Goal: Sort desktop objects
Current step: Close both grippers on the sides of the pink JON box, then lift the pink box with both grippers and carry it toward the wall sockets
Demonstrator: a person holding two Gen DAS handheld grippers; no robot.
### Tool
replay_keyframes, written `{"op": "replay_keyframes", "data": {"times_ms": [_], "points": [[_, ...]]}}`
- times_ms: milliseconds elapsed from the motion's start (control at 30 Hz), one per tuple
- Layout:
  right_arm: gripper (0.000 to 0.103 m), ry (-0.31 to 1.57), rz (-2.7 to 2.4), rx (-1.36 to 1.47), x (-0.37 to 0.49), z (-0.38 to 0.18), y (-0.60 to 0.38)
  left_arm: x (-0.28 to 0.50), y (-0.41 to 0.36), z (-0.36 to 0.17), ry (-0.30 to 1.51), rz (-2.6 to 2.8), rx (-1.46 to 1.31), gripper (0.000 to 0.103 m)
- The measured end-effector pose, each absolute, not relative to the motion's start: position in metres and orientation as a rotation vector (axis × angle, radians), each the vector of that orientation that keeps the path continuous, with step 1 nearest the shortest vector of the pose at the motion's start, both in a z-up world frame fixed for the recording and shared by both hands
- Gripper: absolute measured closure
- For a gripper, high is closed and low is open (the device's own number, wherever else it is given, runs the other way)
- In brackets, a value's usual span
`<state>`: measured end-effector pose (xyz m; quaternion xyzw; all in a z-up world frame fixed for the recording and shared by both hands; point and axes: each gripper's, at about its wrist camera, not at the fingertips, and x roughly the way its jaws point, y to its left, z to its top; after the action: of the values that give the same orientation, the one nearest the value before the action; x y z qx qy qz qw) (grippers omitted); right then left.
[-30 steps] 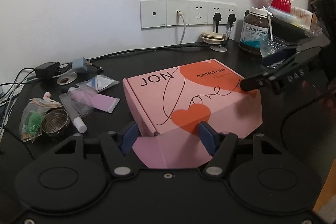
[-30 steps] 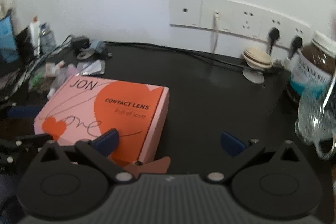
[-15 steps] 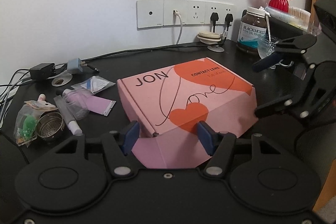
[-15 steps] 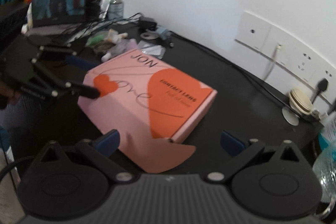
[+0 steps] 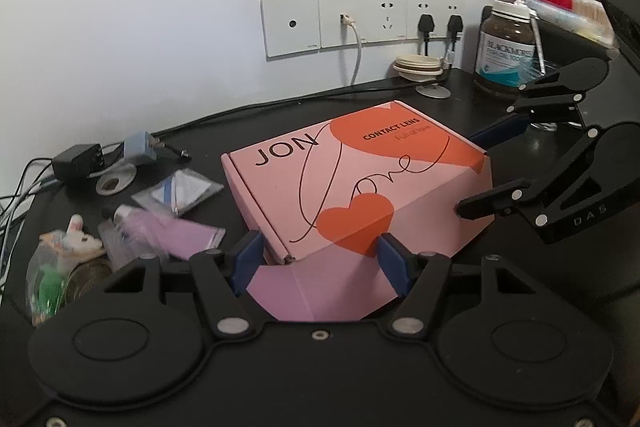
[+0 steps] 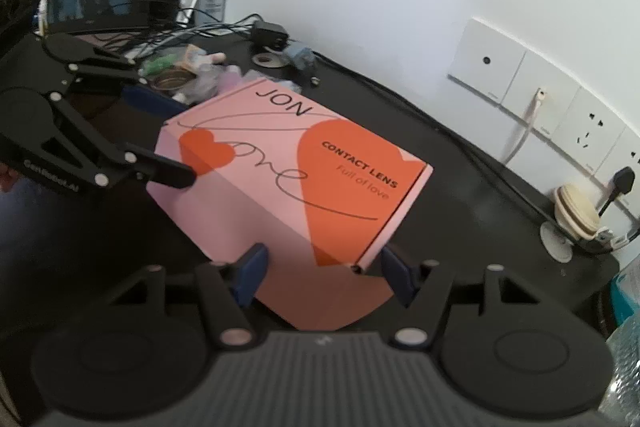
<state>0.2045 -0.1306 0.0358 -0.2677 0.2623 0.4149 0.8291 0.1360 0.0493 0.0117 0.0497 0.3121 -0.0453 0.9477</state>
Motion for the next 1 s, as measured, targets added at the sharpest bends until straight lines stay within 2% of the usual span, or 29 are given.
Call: {"op": "replay_keyframes", "data": {"times_ms": [800,1000], "points": [[0.045,0.54,0.735,-0.567,0.33,0.043,-0.089,0.269,0.057,0.015,0.661,0.007,0.131,0.038],[0.045,0.533,0.732,-0.563,0.349,0.043,-0.081,0.288,0.059,0.015,0.66,0.015,0.156,0.035]]}}
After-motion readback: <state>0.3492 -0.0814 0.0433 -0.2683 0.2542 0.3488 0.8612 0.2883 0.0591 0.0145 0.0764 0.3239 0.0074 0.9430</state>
